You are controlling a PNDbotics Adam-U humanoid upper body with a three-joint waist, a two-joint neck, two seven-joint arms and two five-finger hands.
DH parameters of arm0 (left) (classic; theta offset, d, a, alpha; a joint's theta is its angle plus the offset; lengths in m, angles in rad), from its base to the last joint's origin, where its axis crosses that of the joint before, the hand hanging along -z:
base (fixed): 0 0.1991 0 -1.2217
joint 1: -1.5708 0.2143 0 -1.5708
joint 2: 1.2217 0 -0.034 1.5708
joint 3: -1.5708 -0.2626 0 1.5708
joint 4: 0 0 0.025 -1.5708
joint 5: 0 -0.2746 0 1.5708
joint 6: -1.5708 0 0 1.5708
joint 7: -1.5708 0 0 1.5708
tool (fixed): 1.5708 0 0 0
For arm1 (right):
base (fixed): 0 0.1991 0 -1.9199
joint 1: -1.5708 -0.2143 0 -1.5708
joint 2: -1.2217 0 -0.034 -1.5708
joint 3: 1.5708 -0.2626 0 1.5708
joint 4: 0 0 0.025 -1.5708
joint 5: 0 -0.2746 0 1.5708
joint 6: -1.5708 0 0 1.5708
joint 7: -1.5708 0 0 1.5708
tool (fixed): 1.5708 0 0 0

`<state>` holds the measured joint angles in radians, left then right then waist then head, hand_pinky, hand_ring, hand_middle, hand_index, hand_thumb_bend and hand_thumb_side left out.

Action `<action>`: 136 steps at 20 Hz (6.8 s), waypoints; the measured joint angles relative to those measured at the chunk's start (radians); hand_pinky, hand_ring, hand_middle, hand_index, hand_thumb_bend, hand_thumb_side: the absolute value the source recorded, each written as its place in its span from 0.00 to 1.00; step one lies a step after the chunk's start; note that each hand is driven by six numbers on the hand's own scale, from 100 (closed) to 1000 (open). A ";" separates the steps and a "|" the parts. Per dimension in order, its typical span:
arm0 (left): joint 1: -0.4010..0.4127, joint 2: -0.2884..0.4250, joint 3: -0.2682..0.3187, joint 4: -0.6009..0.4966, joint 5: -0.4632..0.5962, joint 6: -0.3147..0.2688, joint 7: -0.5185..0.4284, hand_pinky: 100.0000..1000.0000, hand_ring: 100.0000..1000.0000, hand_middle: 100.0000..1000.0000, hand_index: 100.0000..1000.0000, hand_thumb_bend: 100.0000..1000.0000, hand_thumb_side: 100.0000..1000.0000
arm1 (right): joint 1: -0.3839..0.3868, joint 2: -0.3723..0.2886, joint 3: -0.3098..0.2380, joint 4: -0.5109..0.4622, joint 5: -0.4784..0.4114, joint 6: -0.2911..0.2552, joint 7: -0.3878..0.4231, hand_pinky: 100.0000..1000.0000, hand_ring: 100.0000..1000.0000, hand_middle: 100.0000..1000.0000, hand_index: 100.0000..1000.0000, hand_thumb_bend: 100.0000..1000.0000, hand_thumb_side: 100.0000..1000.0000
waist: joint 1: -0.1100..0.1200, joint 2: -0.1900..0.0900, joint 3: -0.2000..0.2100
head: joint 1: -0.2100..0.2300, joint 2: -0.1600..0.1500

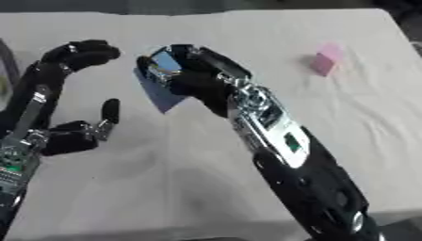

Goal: Pick up the objects with one hand, pass them to the other hand, and then place them into the box on the other side of the table.

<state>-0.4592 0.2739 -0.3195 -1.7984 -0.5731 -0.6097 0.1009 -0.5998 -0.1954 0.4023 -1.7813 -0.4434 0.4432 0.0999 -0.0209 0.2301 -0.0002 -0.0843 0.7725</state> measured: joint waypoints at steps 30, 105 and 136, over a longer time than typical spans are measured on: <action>-0.034 0.024 -0.053 0.002 -0.333 -0.015 0.137 0.75 0.77 0.75 0.89 0.47 0.00 | -0.007 -0.037 0.023 -0.061 -0.090 0.147 0.195 0.79 0.39 0.37 0.51 0.00 0.15 | -0.003 0.000 -0.001 | -0.005 0.000; -0.054 -0.007 -0.107 -0.027 -0.262 -0.071 0.164 0.70 0.62 0.42 0.75 0.03 0.00 | 0.010 -0.044 0.046 -0.050 -0.265 -0.050 0.416 1.00 0.68 0.89 0.93 0.59 0.30 | 0.001 0.000 -0.007 | -0.020 0.000; -0.052 -0.005 -0.100 -0.033 -0.192 -0.065 0.130 0.70 0.60 0.38 0.96 0.08 0.00 | 0.010 -0.055 0.018 -0.052 -0.202 -0.096 0.506 1.00 0.66 0.85 0.92 0.75 0.60 | 0.003 0.000 -0.009 | -0.025 0.000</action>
<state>-0.5109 0.2693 -0.4198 -1.8310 -0.7650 -0.6752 0.2312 -0.5900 -0.2506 0.4198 -1.8336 -0.6451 0.3472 0.6055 -0.0178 0.2303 -0.0093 -0.1097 0.7725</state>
